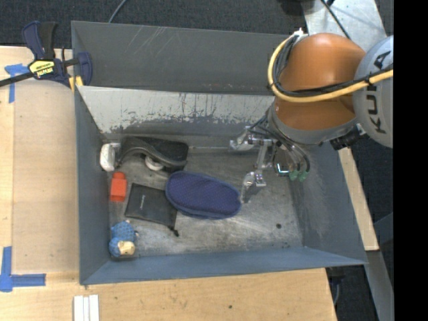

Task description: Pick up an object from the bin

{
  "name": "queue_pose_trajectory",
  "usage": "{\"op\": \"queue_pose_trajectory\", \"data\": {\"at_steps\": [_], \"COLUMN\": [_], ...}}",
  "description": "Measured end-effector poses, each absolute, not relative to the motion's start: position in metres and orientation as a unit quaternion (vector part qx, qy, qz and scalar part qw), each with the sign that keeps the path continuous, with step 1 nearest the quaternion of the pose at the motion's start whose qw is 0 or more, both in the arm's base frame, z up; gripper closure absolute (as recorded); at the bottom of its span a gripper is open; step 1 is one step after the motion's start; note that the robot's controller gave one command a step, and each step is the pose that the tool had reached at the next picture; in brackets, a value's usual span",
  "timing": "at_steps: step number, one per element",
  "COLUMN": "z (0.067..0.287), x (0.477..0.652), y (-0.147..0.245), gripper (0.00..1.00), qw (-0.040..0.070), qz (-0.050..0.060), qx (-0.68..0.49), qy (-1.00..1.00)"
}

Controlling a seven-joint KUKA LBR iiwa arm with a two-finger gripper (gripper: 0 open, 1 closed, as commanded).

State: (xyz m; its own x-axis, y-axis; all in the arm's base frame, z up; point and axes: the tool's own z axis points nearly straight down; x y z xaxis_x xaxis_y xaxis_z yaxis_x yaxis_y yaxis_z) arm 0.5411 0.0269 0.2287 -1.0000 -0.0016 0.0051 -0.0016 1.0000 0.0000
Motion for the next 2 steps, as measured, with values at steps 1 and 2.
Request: {"op": "queue_pose_trajectory", "data": {"at_steps": [1, 2], "z": [0.1088, 0.1061], "x": [0.5606, 0.5593], "y": [0.0905, 0.0914], "gripper": [0.0, 1.0], "qw": [-0.001, 0.001], "qz": [0.003, 0.003], "qx": [0.06, 0.061], "qy": [-0.998, -0.998]}}
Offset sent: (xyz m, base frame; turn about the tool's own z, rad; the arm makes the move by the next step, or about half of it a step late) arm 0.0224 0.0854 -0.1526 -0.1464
